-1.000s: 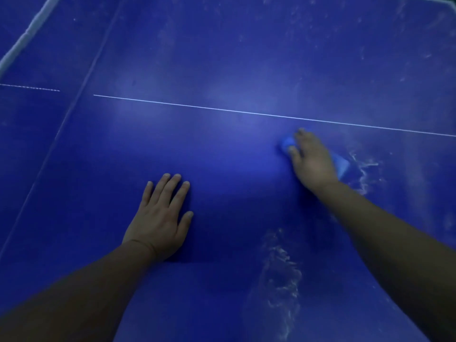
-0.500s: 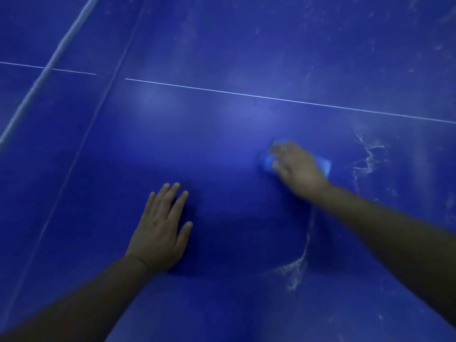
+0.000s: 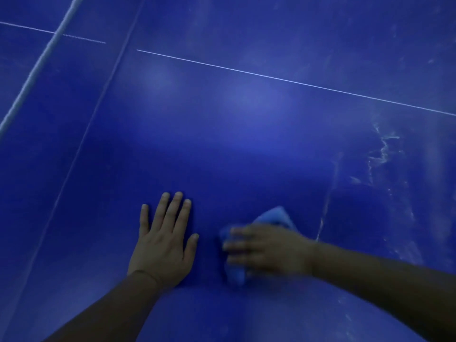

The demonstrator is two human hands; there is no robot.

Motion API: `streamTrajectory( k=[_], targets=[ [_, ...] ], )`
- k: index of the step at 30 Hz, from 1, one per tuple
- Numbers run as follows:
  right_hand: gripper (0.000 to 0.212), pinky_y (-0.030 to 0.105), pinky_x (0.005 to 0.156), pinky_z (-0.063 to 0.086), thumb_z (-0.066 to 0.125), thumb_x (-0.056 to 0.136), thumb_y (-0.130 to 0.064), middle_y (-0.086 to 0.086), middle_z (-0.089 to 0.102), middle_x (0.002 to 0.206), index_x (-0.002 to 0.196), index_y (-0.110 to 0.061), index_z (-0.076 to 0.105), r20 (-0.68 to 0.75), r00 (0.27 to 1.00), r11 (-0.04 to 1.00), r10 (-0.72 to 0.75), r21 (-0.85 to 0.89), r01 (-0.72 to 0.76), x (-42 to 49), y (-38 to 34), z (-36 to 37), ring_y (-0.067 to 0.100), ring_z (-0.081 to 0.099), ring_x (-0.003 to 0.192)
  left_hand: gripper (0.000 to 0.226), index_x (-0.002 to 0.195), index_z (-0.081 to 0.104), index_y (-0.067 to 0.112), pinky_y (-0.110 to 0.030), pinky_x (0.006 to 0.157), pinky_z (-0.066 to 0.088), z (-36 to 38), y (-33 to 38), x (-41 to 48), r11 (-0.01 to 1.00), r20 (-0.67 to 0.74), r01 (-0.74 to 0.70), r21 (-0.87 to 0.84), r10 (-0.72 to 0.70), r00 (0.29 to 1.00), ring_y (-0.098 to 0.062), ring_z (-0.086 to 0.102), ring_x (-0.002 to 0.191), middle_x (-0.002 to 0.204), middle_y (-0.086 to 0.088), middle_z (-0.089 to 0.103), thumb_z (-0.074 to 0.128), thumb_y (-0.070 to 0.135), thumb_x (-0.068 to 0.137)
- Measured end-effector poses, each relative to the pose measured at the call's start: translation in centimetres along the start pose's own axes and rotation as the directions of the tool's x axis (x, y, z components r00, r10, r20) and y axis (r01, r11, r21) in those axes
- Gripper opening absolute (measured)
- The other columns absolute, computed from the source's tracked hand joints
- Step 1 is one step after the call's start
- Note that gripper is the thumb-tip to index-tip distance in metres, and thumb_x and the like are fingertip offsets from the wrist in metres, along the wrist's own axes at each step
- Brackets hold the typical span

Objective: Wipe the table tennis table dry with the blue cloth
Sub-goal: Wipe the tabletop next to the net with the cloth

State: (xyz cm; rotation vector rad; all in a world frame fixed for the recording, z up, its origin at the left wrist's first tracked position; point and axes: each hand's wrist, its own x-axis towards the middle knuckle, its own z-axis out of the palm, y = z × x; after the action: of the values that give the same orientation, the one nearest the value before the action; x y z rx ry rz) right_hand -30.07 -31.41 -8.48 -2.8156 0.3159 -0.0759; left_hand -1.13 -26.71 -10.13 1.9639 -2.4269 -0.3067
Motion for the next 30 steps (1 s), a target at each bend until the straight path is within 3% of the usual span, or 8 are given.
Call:
streamTrajectory(
  k=[2,4,7,14,20,23,27,30],
  targets=[
    [0.042,0.046,0.114,0.034,0.04,0.107,-0.038,0.016,0.058,0.139,0.131,-0.01,0.061,-0.165,0.948,0.952,0.273,-0.099,-0.291,0.7,6.3,-1.3,0.035,0.047,0.133,0.069,0.157,0.024,0.012,-0.062,0.119,0.011,-0.1,0.1,0.0,1.0,0.008,-0.001,0.002,0.001,1.0,-0.027,0.009,0.154,0.166,-0.006,0.016,0.028,0.051,0.1],
    [0.049,0.046,0.116,0.031,0.039,0.105,-0.04,0.02,0.057,0.14,0.132,-0.007,0.063,-0.312,0.684,0.712,0.66,-0.031,-0.701,1.5,12.3,-3.7,0.038,0.05,0.131,0.069,0.157,0.024,0.012,-0.06,0.119,0.009,-0.1,0.0,0.0,1.0,0.013,-0.008,0.006,0.008,1.0,-0.028,0.009,0.154,0.166,-0.006,0.016,0.026,0.051,0.101],
    [0.054,0.044,0.119,0.029,0.035,0.102,-0.041,0.019,0.055,0.144,0.135,-0.007,0.061,-0.376,0.414,0.468,0.829,0.061,-0.881,3.3,16.0,-5.0,0.04,0.049,0.133,0.069,0.157,0.025,0.012,-0.06,0.119,0.007,-0.2,0.0,0.1,1.0,0.012,-0.019,0.009,0.019,1.0,-0.028,0.01,0.154,0.166,-0.007,0.018,0.027,0.051,0.1],
    [0.041,0.047,0.09,0.055,0.045,0.096,-0.032,0.012,0.064,0.132,0.121,-0.011,0.069,-0.201,0.871,0.875,0.448,-0.104,-0.474,10.3,-1.3,-0.6,0.037,0.057,0.121,0.064,0.152,0.035,0.004,-0.047,0.123,0.002,-0.5,-1.4,-0.3,0.957,-0.074,-0.113,-0.268,0.096,0.993,-0.03,0.019,0.151,0.161,-0.013,0.03,0.033,0.039,0.098],
    [0.039,0.039,0.112,0.036,0.044,0.106,-0.041,0.002,0.054,0.147,0.132,-0.02,0.064,-0.031,0.988,0.989,0.149,-0.017,-0.15,5.5,-10.7,2.7,0.026,0.04,0.144,0.062,0.149,0.04,0.002,-0.043,0.122,0.01,-1.4,-7.7,-7.5,0.977,-0.031,-0.155,-0.145,0.152,0.988,-0.032,0.023,0.15,0.159,-0.015,0.033,0.03,0.04,0.101],
    [0.042,0.045,0.106,0.044,0.041,0.105,-0.033,0.017,0.064,0.131,0.123,-0.006,0.067,-0.236,0.875,0.887,0.423,-0.088,-0.452,7.3,-5.5,1.3,0.038,0.054,0.125,0.066,0.152,0.037,0.006,-0.048,0.12,0.012,-1.0,-10.4,-11.5,0.991,0.04,-0.129,-0.022,0.129,0.991,-0.028,0.017,0.153,0.162,-0.011,0.027,0.017,0.046,0.104],
    [0.063,0.049,0.116,0.034,0.026,0.099,-0.044,0.018,0.054,0.145,0.137,-0.006,0.059,-0.315,0.384,0.433,0.868,0.101,-0.896,10.8,3.9,-1.1,0.041,0.046,0.136,0.066,0.156,0.03,0.012,-0.051,0.121,0.009,-0.6,-11.8,-12.9,0.998,0.045,-0.066,-0.008,0.066,0.997,-0.024,0.01,0.154,0.165,-0.006,0.021,0.018,0.051,0.104],
    [0.067,0.046,0.117,0.031,0.021,0.099,-0.049,0.013,0.05,0.149,0.14,-0.009,0.056,-0.328,0.409,0.459,0.852,0.09,-0.884,17.1,8.1,-2.3,0.036,0.042,0.14,0.065,0.157,0.025,0.012,-0.05,0.122,0.007,-0.8,-11.5,-12.9,0.994,-0.017,-0.086,-0.067,0.085,0.996,-0.024,0.008,0.155,0.166,-0.008,0.019,0.019,0.05,0.104]
  ],
)
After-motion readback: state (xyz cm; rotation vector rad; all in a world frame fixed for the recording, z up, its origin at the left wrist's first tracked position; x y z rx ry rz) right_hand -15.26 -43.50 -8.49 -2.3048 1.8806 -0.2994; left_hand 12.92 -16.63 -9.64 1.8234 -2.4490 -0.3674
